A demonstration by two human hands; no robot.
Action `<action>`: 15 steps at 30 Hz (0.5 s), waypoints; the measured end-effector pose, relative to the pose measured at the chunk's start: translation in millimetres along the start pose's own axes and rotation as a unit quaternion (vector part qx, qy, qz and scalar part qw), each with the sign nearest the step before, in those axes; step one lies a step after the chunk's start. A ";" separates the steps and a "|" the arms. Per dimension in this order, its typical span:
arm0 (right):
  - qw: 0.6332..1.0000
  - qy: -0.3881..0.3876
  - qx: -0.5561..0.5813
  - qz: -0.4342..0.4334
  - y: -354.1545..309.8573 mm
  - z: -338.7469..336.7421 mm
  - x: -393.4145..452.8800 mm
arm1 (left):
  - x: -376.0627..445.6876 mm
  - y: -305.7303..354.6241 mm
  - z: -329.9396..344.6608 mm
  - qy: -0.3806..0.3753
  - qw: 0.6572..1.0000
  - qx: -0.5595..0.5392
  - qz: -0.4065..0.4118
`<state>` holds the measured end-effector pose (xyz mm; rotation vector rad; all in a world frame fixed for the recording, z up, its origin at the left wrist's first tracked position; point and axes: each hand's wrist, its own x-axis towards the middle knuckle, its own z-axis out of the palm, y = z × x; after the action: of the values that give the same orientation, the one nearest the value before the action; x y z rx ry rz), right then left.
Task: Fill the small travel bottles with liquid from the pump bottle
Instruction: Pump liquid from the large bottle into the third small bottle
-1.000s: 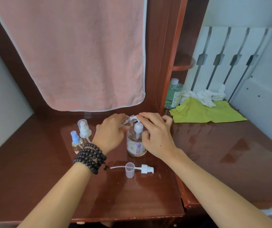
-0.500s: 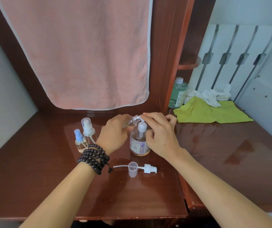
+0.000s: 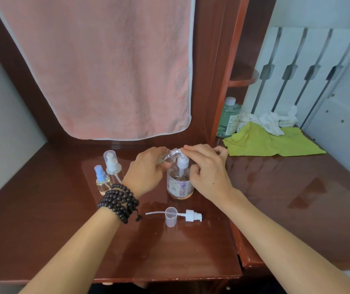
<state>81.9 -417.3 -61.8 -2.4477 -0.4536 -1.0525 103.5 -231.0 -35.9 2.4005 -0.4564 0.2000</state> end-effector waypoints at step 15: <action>1.000 0.007 0.007 0.009 1.0 0.0 1.2 | 0.0 -4.0 7.2 -0.005 1.000 -0.015 -0.003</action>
<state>83.1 -418.0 -61.2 -2.4258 -0.4317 -1.0546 105.1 -232.8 -43.8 2.3745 -0.4529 0.1770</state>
